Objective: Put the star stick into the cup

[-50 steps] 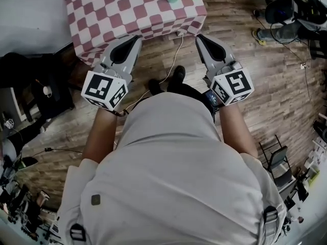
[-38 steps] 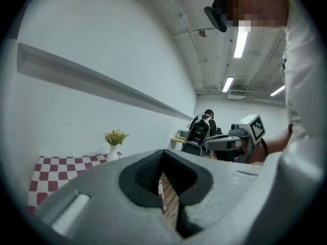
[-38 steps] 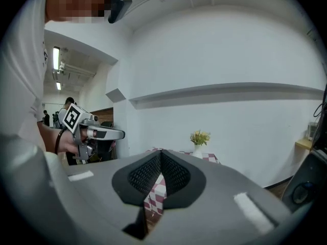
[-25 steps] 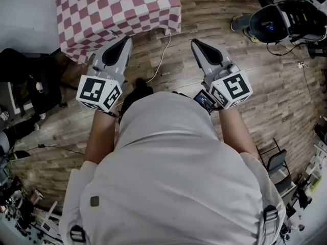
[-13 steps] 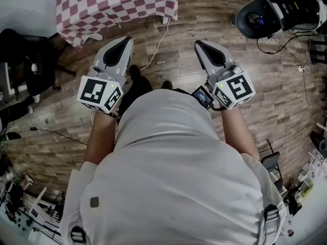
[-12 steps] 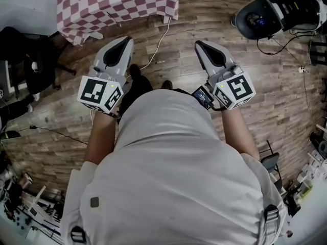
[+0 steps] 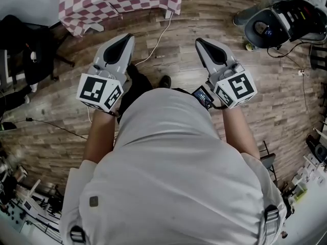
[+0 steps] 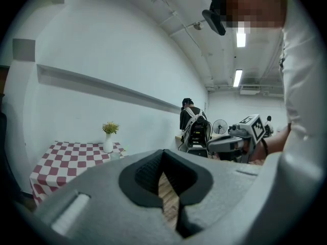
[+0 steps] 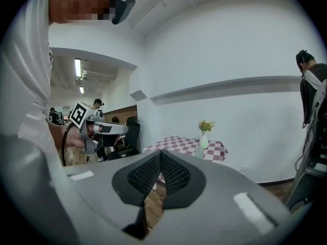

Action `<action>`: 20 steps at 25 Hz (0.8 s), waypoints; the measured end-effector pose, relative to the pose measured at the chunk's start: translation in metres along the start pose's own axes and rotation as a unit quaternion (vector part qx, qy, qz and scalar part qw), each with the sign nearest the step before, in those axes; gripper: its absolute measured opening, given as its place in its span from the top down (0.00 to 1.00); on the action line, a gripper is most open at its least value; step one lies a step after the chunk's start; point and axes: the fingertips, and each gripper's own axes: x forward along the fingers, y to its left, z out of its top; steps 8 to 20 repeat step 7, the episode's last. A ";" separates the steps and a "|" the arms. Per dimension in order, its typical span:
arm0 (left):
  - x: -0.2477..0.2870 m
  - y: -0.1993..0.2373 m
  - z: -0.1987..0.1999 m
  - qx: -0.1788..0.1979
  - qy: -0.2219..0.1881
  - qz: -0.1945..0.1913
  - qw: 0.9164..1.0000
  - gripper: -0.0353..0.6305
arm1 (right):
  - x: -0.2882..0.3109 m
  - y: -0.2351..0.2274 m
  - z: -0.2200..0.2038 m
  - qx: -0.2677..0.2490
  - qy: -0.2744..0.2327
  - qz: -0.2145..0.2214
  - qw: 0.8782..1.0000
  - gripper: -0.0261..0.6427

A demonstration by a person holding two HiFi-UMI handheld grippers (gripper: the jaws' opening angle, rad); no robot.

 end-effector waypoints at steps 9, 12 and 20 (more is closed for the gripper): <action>0.002 0.008 0.003 0.006 -0.004 -0.004 1.000 0.94 | 0.007 -0.004 0.001 -0.004 -0.001 0.000 1.000 0.94; 0.002 0.008 0.003 0.006 -0.004 -0.004 1.000 0.94 | 0.007 -0.004 0.001 -0.004 -0.001 0.000 1.000 0.94; 0.002 0.008 0.003 0.006 -0.004 -0.004 1.000 0.94 | 0.007 -0.004 0.001 -0.004 -0.001 0.000 1.000 0.94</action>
